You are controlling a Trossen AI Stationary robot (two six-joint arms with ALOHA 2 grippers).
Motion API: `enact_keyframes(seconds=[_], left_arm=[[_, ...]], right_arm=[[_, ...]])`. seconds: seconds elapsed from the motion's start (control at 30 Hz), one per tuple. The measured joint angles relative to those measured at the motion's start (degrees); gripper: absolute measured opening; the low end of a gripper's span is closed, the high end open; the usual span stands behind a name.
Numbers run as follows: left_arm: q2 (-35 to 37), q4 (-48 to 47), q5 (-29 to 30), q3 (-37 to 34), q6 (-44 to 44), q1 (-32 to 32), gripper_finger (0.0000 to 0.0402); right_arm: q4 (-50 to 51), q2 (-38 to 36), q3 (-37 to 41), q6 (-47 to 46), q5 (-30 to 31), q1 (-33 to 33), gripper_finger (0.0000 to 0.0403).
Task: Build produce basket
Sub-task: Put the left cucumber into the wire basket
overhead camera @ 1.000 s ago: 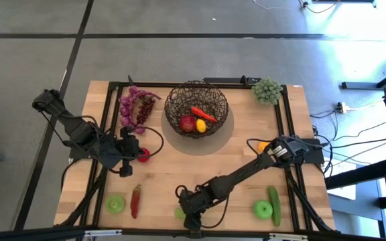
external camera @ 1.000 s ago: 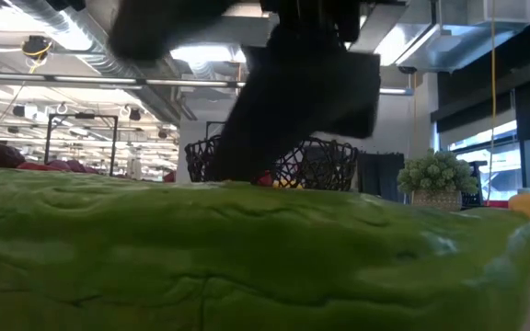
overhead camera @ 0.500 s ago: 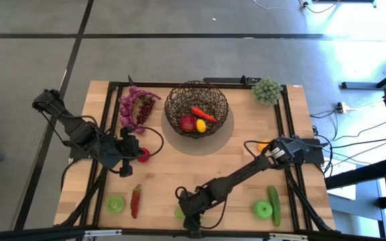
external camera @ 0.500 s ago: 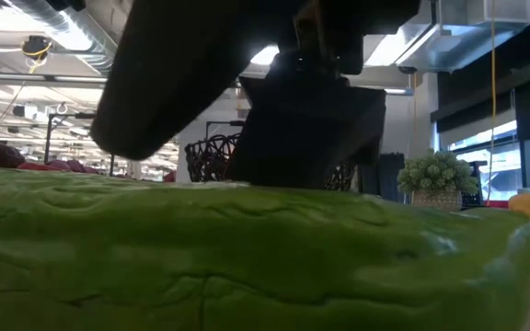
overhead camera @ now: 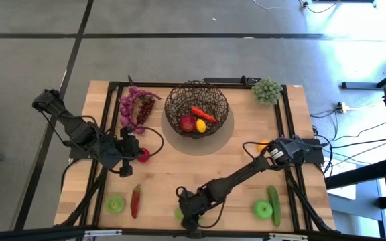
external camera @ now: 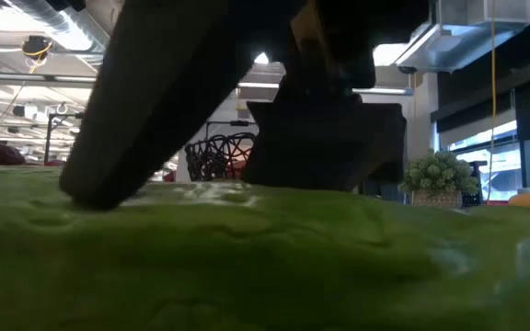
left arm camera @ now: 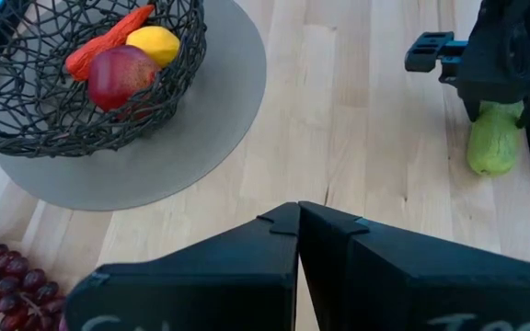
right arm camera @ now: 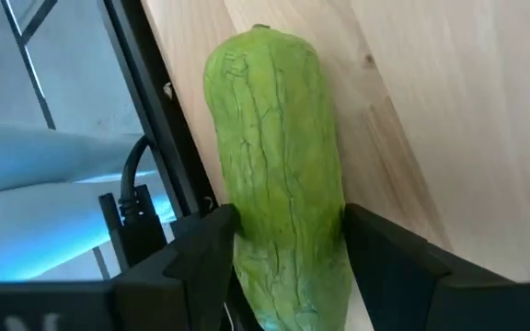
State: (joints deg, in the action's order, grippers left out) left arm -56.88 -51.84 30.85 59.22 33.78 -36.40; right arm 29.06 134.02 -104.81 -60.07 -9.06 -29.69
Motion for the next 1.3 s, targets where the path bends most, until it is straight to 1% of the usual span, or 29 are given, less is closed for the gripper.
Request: enact_keyframes(seconds=[0.1,0.37,0.53,0.63,0.7,0.77,0.83,0.97,1.07,1.13,1.3], left_arm=[[-0.01,-0.08,0.00,0.00,0.00,0.00,0.0000],[0.02,-0.17,0.01,0.00,-1.38,0.00,0.0000],[0.01,-0.17,-0.01,0.00,-1.40,0.00,0.0000],[0.00,-0.18,0.00,0.00,-1.45,0.00,0.0000],[0.00,-0.18,0.00,0.00,-1.51,0.00,0.0000],[0.02,-0.19,-0.02,0.00,-1.51,0.00,0.0000],[0.01,-0.19,0.00,0.00,-1.51,0.00,0.0000],[0.01,-0.19,0.00,0.00,-1.51,0.00,0.0000],[0.00,-0.19,0.00,0.00,-1.61,0.00,0.0000],[0.02,-0.19,0.00,0.00,-2.62,0.00,0.0000],[0.00,-0.19,0.01,0.00,-4.04,0.00,0.0000]], right_arm=[[-0.38,0.78,-0.18,-1.16,-1.24,0.05,0.0201],[2.20,1.03,-0.26,-1.10,-1.16,1.43,0.0201],[3.51,0.97,-0.22,0.80,-1.36,2.83,0.0201],[6.40,0.83,-0.70,1.99,-1.34,4.06,0.0200],[8.87,0.83,-1.62,2.18,-2.34,5.03,0.0200],[9.83,0.98,-2.33,3.49,-4.80,5.86,0.0201],[10.46,1.10,-3.31,4.87,-5.39,6.19,0.0200],[14.00,1.42,-6.10,5.11,-4.74,6.76,0.0200],[19.15,1.44,-8.78,5.22,-1.50,6.97,0.0200],[22.17,1.46,-10.52,5.20,-0.36,6.99,0.0200],[22.73,1.46,-12.69,6.62,-0.70,6.65,0.0200]])
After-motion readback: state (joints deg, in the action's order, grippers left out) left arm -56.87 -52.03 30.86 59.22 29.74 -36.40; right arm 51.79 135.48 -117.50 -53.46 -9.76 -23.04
